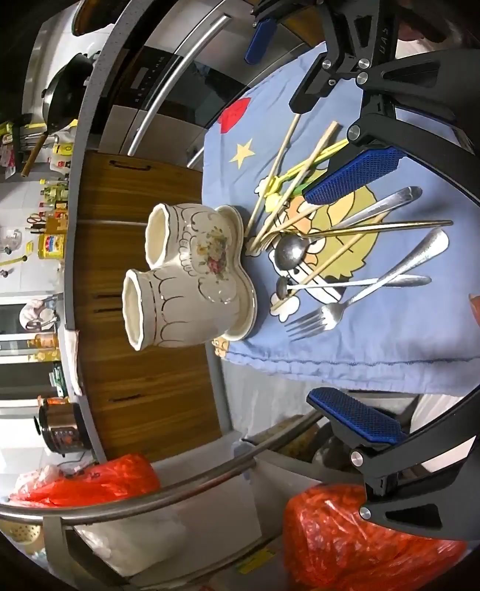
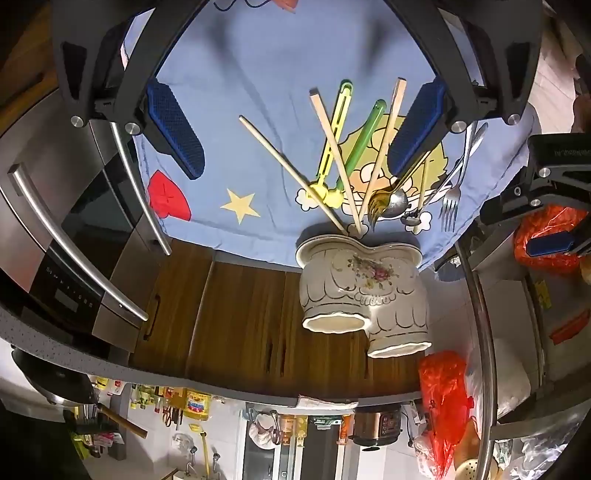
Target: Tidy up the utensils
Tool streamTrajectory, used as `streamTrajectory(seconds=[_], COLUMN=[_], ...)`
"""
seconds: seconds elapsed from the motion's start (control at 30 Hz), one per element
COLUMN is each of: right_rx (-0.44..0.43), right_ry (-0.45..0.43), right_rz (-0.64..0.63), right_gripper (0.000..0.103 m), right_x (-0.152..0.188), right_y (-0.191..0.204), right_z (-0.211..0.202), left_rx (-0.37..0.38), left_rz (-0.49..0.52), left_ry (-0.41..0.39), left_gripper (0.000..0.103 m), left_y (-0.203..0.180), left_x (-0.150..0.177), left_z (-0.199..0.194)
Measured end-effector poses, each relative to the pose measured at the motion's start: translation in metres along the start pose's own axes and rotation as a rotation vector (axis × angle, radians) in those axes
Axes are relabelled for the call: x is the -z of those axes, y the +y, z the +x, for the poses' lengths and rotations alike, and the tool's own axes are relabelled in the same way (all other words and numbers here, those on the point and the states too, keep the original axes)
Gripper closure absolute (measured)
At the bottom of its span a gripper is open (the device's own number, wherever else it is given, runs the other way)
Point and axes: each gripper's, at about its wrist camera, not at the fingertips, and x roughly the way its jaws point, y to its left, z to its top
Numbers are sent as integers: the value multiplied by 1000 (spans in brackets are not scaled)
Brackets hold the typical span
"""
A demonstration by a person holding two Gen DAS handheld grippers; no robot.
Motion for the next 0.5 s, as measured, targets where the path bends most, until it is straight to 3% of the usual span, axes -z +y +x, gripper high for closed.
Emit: streamTrajectory(seconds=[0.5], right_rx=[-2], right_ry=[2], right_rz=[3], right_gripper=[5], right_x=[1], right_y=[0], right_z=[1], left_rx=[5], left_rz=[1], left_ry=[12], left_gripper=[5], left_y=[-1], left_x=[3], left_z=[3])
